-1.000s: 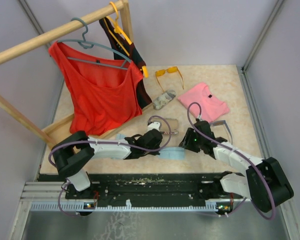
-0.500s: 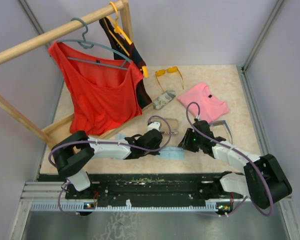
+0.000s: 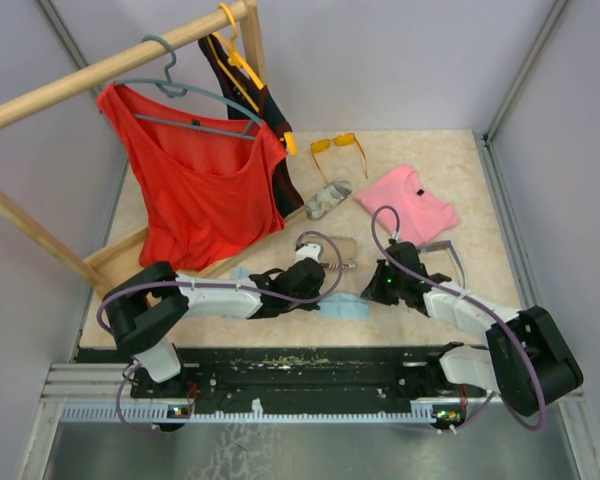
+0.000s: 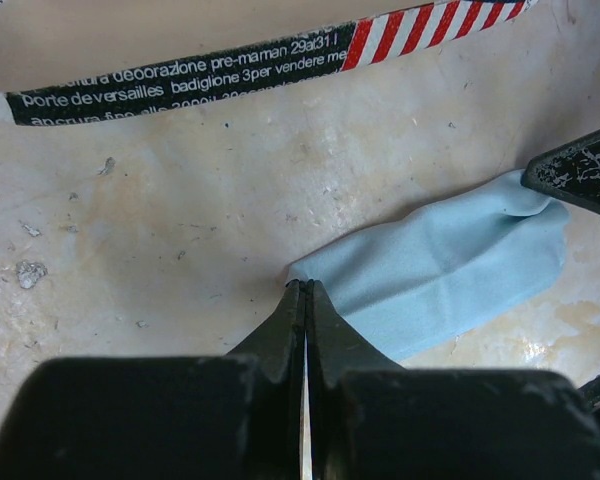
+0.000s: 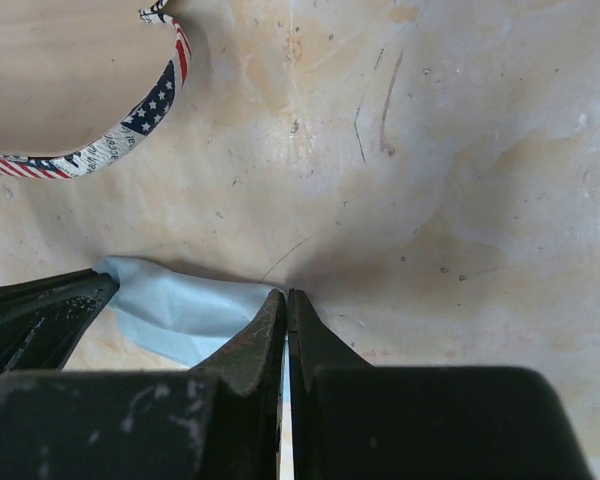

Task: Organize the sunglasses
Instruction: Pick up the glasses cleaning cloth from the center of the board.

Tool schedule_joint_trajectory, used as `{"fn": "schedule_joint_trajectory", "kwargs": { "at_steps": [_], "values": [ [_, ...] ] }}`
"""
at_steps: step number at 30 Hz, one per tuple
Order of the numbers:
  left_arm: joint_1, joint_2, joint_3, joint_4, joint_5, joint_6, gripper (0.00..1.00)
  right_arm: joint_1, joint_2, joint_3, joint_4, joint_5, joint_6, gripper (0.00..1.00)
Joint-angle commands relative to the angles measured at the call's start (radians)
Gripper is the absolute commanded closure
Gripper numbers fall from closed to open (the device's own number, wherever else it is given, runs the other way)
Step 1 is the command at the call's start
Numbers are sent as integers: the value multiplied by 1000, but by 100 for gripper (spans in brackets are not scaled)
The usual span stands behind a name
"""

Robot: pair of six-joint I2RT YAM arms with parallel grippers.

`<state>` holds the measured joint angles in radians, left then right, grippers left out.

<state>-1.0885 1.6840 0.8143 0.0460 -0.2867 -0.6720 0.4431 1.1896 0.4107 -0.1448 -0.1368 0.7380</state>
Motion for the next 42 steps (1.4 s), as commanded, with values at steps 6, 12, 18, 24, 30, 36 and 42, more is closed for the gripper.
{"fn": "schedule_joint_trajectory", "kwargs": {
  "at_steps": [6,12,18,24,30,36,42],
  "values": [
    [-3,8,-7,-5,12,14,100,7,-53,-8,2,15,-23,100],
    [-2,-42,1,-13,-2,19,100,7,-120,17,1,-11,-15,100],
    [15,-73,12,-29,-31,28,100,8,-135,65,-11,-14,-8,100],
    [32,-126,19,-40,-57,42,100,17,-121,108,-23,-24,-11,100],
    [61,-165,29,-53,-92,72,100,29,-105,149,-22,-29,-10,100],
    [87,-197,36,-61,-110,101,100,35,-84,203,-19,-23,-14,100],
    [121,-207,50,-33,-119,141,100,34,-35,275,-28,-6,-33,100]
  ]
}}
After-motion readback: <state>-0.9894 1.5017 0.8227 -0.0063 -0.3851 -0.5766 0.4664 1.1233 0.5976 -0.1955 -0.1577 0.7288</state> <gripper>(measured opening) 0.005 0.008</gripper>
